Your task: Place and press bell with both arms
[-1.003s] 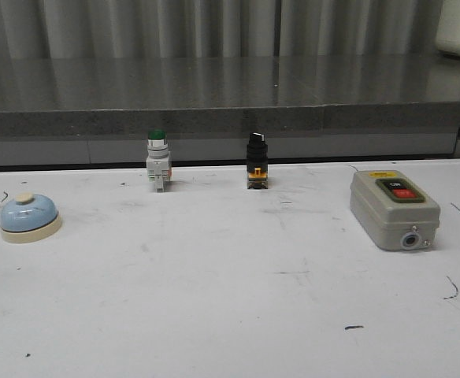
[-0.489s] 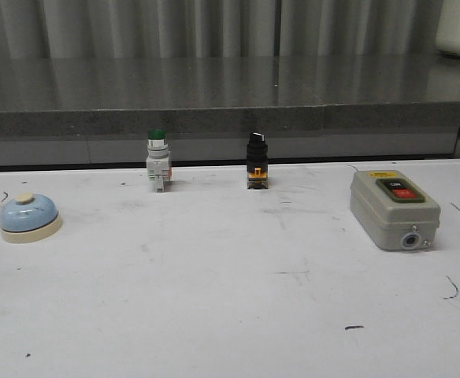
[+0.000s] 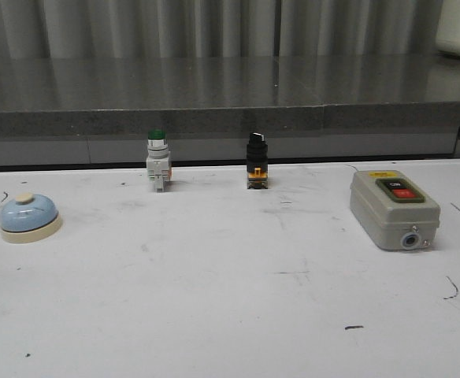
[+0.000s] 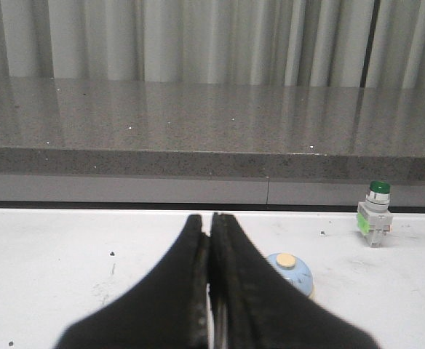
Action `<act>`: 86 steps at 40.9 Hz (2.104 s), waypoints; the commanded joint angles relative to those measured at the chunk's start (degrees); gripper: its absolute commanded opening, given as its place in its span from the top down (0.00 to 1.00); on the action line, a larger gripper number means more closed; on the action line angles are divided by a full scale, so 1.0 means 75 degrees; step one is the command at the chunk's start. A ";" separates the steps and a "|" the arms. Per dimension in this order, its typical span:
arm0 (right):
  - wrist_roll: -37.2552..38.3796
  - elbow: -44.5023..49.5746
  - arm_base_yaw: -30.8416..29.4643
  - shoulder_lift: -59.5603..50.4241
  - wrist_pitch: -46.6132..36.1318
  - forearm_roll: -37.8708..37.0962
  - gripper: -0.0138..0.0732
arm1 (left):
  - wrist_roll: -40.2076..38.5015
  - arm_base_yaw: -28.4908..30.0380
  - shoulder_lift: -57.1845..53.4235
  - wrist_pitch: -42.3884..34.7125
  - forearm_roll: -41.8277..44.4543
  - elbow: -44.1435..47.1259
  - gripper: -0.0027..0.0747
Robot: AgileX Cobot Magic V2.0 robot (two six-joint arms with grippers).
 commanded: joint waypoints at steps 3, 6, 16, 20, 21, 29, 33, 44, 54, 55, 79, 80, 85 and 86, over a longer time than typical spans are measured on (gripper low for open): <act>-0.0019 -0.0049 -0.0019 -0.0127 -0.0699 0.0029 0.92 | -0.0072 -0.0001 -0.0124 -0.0630 -0.0026 0.0170 0.99; -0.0019 -0.0049 -0.0019 -0.0127 -0.0707 0.0029 0.92 | -0.0072 -0.0001 -0.0124 -0.0630 -0.0026 0.0170 0.99; -0.0019 -0.0049 -0.0019 -0.0127 -0.0798 0.0029 0.92 | -0.0072 -0.0001 -0.0124 -0.0681 -0.0026 0.0170 0.99; -0.0002 -0.0202 -0.0019 -0.0127 -0.0630 0.0041 0.92 | -0.0072 -0.0001 -0.0124 -0.0916 -0.0081 0.0170 0.99; -0.0002 -0.0289 -0.0019 -0.0127 -0.0589 0.0041 0.92 | -0.0072 -0.0001 -0.0124 -0.1024 -0.0081 0.0170 0.99; 0.0004 -0.1353 -0.0019 -0.0121 0.0347 0.0140 0.92 | -0.0304 -0.0001 -0.0109 -0.1884 -0.0205 -0.0561 0.99; 0.0004 -0.2033 -0.0019 0.0030 0.0932 0.0140 0.92 | -0.0304 -0.0001 0.0032 -0.1186 -0.0205 -0.1465 0.99; 0.0004 -0.4031 -0.0019 0.1530 0.2178 0.0140 0.92 | -0.0286 -0.0001 0.1643 0.1721 -0.0205 -0.4260 0.99; 0.0004 -0.4518 -0.0019 0.3036 0.2839 0.0140 0.92 | -0.0286 -0.0001 0.2966 0.2811 -0.0205 -0.4841 0.99; 0.0004 -0.4518 -0.0019 0.3167 0.2893 0.0140 0.92 | -0.0286 -0.0001 0.3064 0.2829 -0.0205 -0.4841 0.99; -0.0093 -0.4518 -0.0019 0.5109 0.2933 0.0140 0.87 | -0.0286 -0.0001 0.4313 0.2910 -0.0219 -0.4841 0.99; -0.0121 -0.4518 -0.0019 0.5119 0.2933 0.0140 0.84 | -0.0286 -0.0001 0.4342 0.2941 -0.0219 -0.4841 0.98; -0.0129 -0.4518 -0.0019 0.5124 0.2927 0.0140 0.56 | -0.0272 -0.0001 0.4550 0.2976 -0.0219 -0.4841 0.77; -0.0129 -0.4518 -0.0019 0.5124 0.2919 0.0140 0.48 | -0.0272 -0.0001 0.4575 0.2976 -0.0219 -0.4841 0.72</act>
